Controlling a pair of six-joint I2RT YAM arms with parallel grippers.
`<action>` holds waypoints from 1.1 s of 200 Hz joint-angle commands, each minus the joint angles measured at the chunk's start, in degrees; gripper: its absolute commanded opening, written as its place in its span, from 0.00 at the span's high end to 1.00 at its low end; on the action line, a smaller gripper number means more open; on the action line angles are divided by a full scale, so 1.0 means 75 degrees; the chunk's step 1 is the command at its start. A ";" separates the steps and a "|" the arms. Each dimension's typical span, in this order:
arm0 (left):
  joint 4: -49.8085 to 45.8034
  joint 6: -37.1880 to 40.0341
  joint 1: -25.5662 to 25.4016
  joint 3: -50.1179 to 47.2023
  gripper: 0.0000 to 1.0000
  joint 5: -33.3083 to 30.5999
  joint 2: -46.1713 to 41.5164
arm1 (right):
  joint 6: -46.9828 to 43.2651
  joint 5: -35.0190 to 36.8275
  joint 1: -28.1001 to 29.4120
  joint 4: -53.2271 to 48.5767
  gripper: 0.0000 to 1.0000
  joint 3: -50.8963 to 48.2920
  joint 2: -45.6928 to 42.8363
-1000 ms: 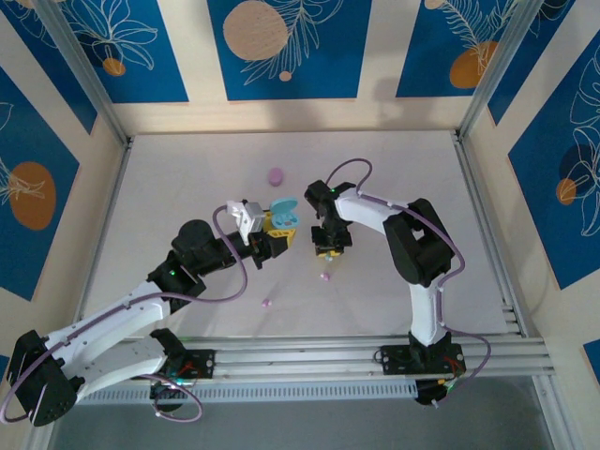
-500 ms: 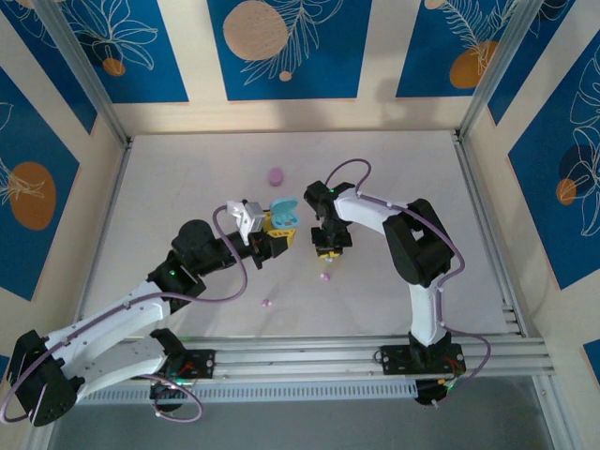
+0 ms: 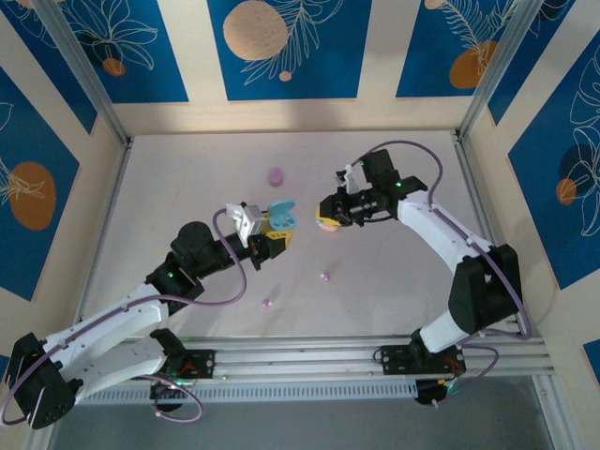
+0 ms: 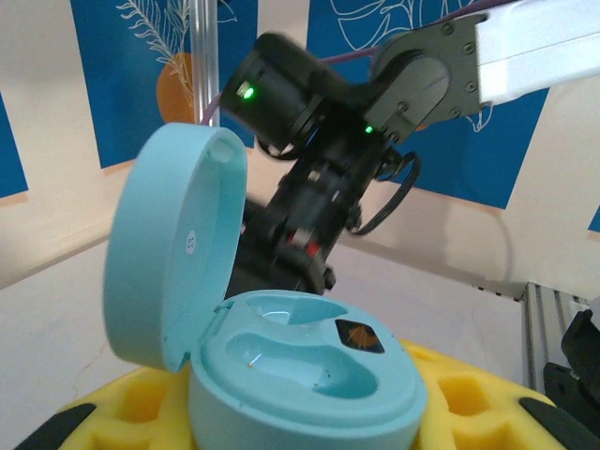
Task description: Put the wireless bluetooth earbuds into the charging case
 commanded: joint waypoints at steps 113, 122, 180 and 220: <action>0.1459 0.0731 0.0688 -0.0424 0.74 0.0912 0.0633 | 0.3099 -0.4940 -0.0406 0.3329 0.79 -0.0566 -0.0612; 0.1634 0.0793 0.0682 -0.0450 0.74 0.1015 0.0724 | 0.3157 -0.4866 -0.0373 0.3330 0.79 -0.0531 -0.0663; 0.2363 0.0716 0.0677 -0.0429 0.74 0.1415 0.1169 | 0.2655 -0.4110 -0.0091 0.2610 0.79 -0.0116 -0.0851; 0.2442 0.0593 0.0676 -0.0420 0.74 0.1300 0.1273 | 0.2615 -0.3855 0.0105 0.2628 0.79 -0.0045 -0.1029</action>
